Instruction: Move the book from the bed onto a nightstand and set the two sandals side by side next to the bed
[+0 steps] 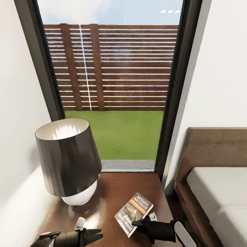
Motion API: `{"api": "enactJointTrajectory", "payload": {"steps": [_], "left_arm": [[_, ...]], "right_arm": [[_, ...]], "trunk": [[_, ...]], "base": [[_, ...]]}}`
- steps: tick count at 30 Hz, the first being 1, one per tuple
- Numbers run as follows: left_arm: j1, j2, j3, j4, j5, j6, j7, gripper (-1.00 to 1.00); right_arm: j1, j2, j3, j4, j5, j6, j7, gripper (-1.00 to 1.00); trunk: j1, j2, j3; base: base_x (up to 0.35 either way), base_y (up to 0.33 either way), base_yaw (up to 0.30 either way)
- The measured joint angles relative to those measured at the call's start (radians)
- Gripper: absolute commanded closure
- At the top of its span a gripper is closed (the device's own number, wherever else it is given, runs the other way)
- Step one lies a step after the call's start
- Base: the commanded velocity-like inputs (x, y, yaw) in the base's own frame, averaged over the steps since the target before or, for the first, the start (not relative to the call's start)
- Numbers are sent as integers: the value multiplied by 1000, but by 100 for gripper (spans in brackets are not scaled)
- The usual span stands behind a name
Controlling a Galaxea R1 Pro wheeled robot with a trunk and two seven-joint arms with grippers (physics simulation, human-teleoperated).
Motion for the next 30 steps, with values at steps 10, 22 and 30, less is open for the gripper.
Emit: {"api": "enactJointTrajectory", "payload": {"steps": [10,22,30], "left_arm": [[0,0,-1,0,0,-1,0,-100],[0,0,-1,0,0,-1,-1,-100],[0,0,-1,0,0,-1,-1,-100]], "right_arm": [[0,-1,0,-2,-3,0,10,100],[0,-1,0,-6,-3,0,18,100],[-1,-1,1,-10,0,-1,146,100]], "trunk": [[0,0,0],[0,0,0],[0,0,0]], "base": [[6,4,0],[0,0,0],[0,0,0]]}}
